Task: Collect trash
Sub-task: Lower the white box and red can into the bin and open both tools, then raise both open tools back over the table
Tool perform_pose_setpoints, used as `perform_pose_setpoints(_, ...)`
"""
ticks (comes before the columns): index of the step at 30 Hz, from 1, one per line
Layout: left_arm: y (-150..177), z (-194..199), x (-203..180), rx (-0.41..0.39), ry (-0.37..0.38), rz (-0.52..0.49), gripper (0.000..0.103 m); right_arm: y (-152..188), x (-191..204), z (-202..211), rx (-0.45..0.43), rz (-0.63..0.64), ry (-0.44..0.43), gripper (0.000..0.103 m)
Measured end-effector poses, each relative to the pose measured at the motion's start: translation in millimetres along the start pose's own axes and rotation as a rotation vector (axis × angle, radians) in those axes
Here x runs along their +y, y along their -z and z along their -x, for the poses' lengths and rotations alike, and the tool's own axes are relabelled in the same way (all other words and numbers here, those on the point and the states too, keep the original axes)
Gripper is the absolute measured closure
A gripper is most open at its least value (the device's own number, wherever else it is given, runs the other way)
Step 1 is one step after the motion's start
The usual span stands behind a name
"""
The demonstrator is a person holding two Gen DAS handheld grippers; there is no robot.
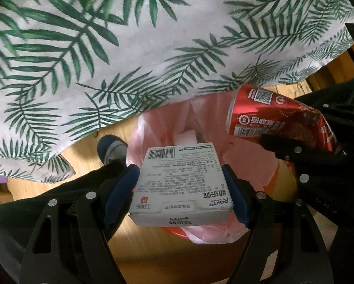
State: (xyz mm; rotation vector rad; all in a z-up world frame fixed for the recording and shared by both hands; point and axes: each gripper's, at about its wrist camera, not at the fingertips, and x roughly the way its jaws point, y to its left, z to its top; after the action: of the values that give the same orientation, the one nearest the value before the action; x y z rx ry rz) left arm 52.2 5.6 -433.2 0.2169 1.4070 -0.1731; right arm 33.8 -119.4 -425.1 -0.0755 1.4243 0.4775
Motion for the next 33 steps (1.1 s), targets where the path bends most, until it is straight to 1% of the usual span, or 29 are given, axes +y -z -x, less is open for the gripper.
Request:
perform_pose_setpoints(2,-1,-3,0,0.007,-0.01,-0.005,0.025,-1,-2,-5,0.009,-0.005,-0.001,0.081)
perform_pose_setpoints(4,-2,-7,1,0.015,-0.014,-0.007,0.022,-2,-2,-9,0.019,-0.008,-0.002,0.081)
perform_pose_setpoints(6,-1,-9,2,0.019,-0.021,-0.006,0.013,-2,-3,-13,0.027,-0.012,-0.006,0.081)
perform_pose_setpoints(7,0,-9,2,0.016,-0.022,-0.004,0.011,-2,-3,-16,0.033,-0.013,-0.008,0.081)
perform_pose_setpoints(11,-1,-5,11,0.009,-0.054,0.035,0.011,-4,-3,-28,0.052,-0.012,-0.013,0.081)
perform_pose_setpoints(15,2,2,26,0.0,-0.061,0.097,0.011,-4,1,-41,0.072,0.002,-0.017,0.08)
perform_pose_setpoints(19,3,3,31,-0.001,-0.068,0.126,0.011,-3,7,-50,0.09,0.019,-0.02,0.077)
perform_pose_setpoints(20,3,3,31,-0.002,-0.071,0.13,0.011,-3,8,-52,0.092,0.021,-0.025,0.067)
perform_pose_setpoints(21,3,3,32,-0.002,-0.071,0.132,0.011,-2,10,-53,0.092,0.024,-0.027,0.061)
perform_pose_setpoints(23,2,4,33,-0.004,-0.075,0.139,0.011,-1,13,-53,0.09,0.035,-0.016,0.056)
perform_pose_setpoints(25,2,4,33,-0.005,-0.075,0.144,0.011,-2,13,-53,0.087,0.035,-0.015,0.048)
perform_pose_setpoints(27,3,5,34,-0.009,-0.08,0.151,0.011,-2,13,-53,0.085,0.034,-0.006,0.036)
perform_pose_setpoints(28,3,6,35,-0.012,-0.083,0.155,0.011,-2,13,-52,0.085,0.033,-0.002,0.033)
perform_pose_setpoints(30,4,9,37,-0.022,-0.088,0.168,0.011,-1,14,-48,0.081,0.035,0.008,0.019)
perform_pose_setpoints(33,7,19,40,-0.046,-0.068,0.191,0.011,-1,16,-35,0.063,0.045,0.045,0.009)
